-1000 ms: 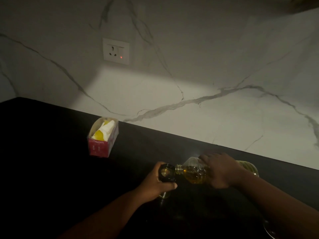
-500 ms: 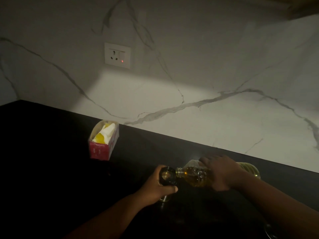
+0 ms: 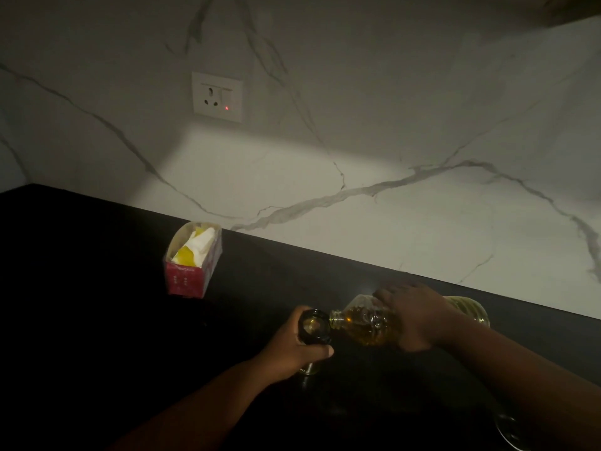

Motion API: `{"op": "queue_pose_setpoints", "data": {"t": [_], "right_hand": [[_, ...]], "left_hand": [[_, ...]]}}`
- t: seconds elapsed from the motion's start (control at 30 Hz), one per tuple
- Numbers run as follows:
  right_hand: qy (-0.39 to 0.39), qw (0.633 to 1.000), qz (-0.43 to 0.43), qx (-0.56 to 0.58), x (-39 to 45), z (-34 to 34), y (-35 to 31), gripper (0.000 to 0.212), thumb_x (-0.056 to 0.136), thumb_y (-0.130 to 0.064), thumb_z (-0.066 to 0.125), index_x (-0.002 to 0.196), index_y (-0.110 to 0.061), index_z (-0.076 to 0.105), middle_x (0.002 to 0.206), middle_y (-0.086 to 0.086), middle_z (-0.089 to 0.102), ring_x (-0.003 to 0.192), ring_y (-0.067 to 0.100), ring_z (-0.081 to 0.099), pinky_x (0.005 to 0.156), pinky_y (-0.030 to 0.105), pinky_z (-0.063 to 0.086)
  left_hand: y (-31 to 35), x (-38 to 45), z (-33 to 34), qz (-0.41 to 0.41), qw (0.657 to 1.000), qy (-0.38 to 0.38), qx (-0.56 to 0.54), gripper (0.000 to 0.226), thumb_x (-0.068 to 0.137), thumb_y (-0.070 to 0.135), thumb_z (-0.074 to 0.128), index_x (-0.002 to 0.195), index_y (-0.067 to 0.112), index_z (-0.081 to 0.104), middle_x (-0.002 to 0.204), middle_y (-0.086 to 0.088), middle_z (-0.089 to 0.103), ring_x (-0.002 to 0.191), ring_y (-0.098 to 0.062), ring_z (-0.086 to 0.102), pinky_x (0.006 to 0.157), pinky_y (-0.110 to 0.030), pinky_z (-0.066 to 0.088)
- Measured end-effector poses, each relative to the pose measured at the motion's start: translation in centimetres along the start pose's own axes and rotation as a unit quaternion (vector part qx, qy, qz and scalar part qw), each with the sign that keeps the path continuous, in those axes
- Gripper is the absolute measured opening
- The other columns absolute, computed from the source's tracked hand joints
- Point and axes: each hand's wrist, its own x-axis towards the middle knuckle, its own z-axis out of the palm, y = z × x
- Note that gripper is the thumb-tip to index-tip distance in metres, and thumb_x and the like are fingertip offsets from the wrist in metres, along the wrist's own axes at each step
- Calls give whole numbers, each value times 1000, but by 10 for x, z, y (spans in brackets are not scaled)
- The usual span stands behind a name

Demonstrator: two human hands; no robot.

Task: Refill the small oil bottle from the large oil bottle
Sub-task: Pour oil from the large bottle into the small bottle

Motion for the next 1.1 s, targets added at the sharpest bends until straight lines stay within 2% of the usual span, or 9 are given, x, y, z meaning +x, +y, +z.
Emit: {"op": "queue_pose_setpoints", "data": {"t": [0.1,0.17,0.27,0.43,0.53,0.73,0.83,1.0,1.1], "right_hand": [[7,1000,-2,-9,0,-1,0,66,67,-60,60,123,-28,45,106,-5,59,101,15,57,88,29,36],[8,1000,-5,-16,1,-2,0,67,66,-61,61,123,-28,45,107,-5,59,100,15,57,87,28,36],[8,1000,-11,-23,1,-2,0,72,65,-62,62,125,-27,45,108,-5,59,101,15,57,89,29,37],[6,1000,-11,-26,1,-4,0,72,65,-61,61,127,-28,44,110,-4,59,102,16,57,87,29,37],[6,1000,-8,-26,1,-5,-1,69,66,-61,61,125,-28,45,110,-4,59,102,16,57,86,28,38],[15,1000,-14,-21,1,-6,-1,69,66,-61,62,125,-28,45,111,-6,60,103,14,57,88,28,37],[23,999,-15,-21,1,-5,0,66,64,-61,61,121,-29,46,107,-6,60,100,14,58,82,27,35],[22,999,-16,-20,0,-6,0,66,64,-63,60,119,-29,47,104,-7,60,98,14,58,78,27,31],[14,1000,-16,-17,1,-8,-1,68,64,-61,61,121,-29,46,105,-7,60,99,13,57,79,26,30]], "left_hand": [[-1,0,-1,0,1000,1,-1,65,67,26,86,119,39,49,115,4,67,108,-10,66,94,-32,53],[0,0,-1,-4,1000,-1,-3,67,65,30,86,120,41,48,117,4,66,111,-12,65,97,-35,52],[0,-1,-1,-9,1000,-4,-1,70,60,37,85,120,41,48,117,5,66,111,-11,64,96,-35,52],[0,-1,1,2,1000,6,-8,67,62,31,85,118,36,49,113,2,68,108,-13,66,94,-34,52],[0,-1,1,1,1000,3,-9,71,57,38,85,119,38,49,114,5,68,106,-8,66,90,-28,52],[-2,0,1,1,1000,6,-9,72,55,42,86,118,40,49,115,4,68,109,-10,66,97,-35,53],[-3,0,2,2,1000,11,-12,74,55,41,86,119,38,49,115,2,68,109,-12,66,97,-37,53],[-1,-1,2,0,1000,13,-11,69,59,34,85,118,36,49,113,5,68,105,-6,67,87,-24,52],[0,-1,1,-3,1000,8,-12,64,68,23,86,119,36,49,115,5,67,108,-8,65,88,-25,51]]}}
